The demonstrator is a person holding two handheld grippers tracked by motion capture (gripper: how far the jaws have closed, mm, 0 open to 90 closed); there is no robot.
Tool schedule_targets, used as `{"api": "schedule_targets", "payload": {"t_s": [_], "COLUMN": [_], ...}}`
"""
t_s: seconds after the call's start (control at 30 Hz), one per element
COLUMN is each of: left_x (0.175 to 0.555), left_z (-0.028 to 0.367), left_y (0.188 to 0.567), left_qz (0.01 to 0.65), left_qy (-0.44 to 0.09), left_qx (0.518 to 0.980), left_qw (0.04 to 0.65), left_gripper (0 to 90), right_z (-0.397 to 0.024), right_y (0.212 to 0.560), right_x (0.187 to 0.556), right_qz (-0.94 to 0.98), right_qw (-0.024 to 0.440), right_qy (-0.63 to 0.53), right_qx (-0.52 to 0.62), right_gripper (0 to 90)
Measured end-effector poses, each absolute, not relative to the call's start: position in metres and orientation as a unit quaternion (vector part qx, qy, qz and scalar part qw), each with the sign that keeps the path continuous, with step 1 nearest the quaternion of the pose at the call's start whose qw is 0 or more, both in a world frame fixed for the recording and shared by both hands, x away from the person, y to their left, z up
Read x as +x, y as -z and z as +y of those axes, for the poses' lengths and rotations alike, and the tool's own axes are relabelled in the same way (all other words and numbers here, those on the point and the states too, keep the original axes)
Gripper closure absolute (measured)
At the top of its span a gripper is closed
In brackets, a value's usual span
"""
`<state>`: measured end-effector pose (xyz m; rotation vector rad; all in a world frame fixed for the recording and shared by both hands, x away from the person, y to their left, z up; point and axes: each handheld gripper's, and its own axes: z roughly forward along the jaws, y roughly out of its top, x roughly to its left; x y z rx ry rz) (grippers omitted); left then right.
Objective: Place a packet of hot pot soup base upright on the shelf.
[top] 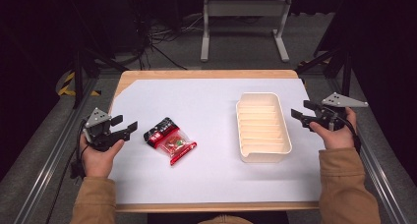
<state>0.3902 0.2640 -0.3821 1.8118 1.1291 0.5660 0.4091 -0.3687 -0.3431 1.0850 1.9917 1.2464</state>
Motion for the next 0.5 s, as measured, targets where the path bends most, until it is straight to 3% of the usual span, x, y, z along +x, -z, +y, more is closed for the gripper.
{"api": "schedule_targets", "payload": {"t_s": [0.5], "left_x": [0.390], "left_z": [0.250], "left_y": [0.376], "left_qz": [0.430], "left_qy": [-0.208], "left_qx": [0.750], "left_qw": [0.458], "left_gripper": [35.3], "right_z": [-0.366], "right_y": [0.345], "right_x": [0.410], "right_qz": [0.743], "right_qw": [0.275], "right_qy": [-0.459], "right_qx": [0.402], "right_gripper": [33.4]}}
